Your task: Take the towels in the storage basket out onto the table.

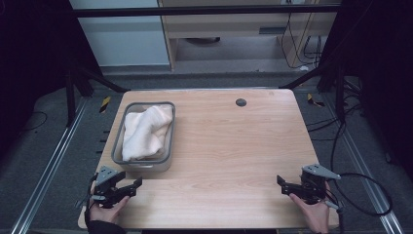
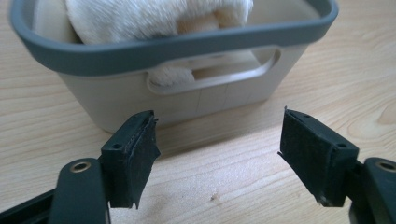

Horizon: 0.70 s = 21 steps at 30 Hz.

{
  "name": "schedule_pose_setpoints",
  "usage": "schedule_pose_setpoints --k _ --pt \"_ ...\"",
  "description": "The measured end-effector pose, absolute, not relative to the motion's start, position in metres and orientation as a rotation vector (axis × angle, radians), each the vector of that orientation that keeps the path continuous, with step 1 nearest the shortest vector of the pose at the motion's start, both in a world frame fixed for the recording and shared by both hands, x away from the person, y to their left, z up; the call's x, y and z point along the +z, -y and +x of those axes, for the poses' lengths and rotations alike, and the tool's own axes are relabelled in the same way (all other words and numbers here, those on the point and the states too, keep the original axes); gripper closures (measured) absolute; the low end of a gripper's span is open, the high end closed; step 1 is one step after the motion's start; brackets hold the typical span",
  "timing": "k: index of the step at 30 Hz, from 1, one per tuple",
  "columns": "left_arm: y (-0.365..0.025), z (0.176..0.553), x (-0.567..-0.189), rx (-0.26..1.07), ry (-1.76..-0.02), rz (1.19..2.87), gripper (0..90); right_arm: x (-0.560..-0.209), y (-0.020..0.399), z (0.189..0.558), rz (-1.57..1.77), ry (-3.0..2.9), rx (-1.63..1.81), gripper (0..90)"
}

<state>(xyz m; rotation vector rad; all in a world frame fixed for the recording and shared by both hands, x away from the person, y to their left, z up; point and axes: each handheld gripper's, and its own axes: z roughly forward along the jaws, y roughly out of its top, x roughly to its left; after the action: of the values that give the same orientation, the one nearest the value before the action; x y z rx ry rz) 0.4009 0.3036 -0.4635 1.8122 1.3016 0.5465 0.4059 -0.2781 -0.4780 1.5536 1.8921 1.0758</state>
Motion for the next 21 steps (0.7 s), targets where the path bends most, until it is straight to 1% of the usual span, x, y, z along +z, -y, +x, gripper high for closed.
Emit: schedule_pose_setpoints --k 5,6,9,11,14,21 --pt "-0.306 0.398 -0.457 0.555 -1.297 1.780 27.5 -0.477 0.274 0.406 1.534 -1.921 1.073 0.8" --pt "-0.307 0.397 -0.456 0.553 -1.298 1.776 27.8 -0.476 0.272 0.404 1.504 -1.913 1.058 7.6" --pt "-0.308 0.396 -0.453 0.550 -1.294 1.769 27.8 -0.477 0.271 0.403 1.492 -1.912 1.058 9.4" --pt "-0.308 0.396 -0.451 0.554 -1.288 1.765 27.7 -0.476 0.270 0.402 1.482 -1.898 1.083 12.2" --pt "-0.308 0.396 -0.448 0.566 -1.275 1.759 27.6 -0.477 0.269 0.402 1.480 -1.891 1.090 13.8" --pt "-0.309 0.398 -0.437 0.585 -1.255 1.743 27.5 -0.478 0.267 0.402 1.464 -1.904 1.064 13.8"
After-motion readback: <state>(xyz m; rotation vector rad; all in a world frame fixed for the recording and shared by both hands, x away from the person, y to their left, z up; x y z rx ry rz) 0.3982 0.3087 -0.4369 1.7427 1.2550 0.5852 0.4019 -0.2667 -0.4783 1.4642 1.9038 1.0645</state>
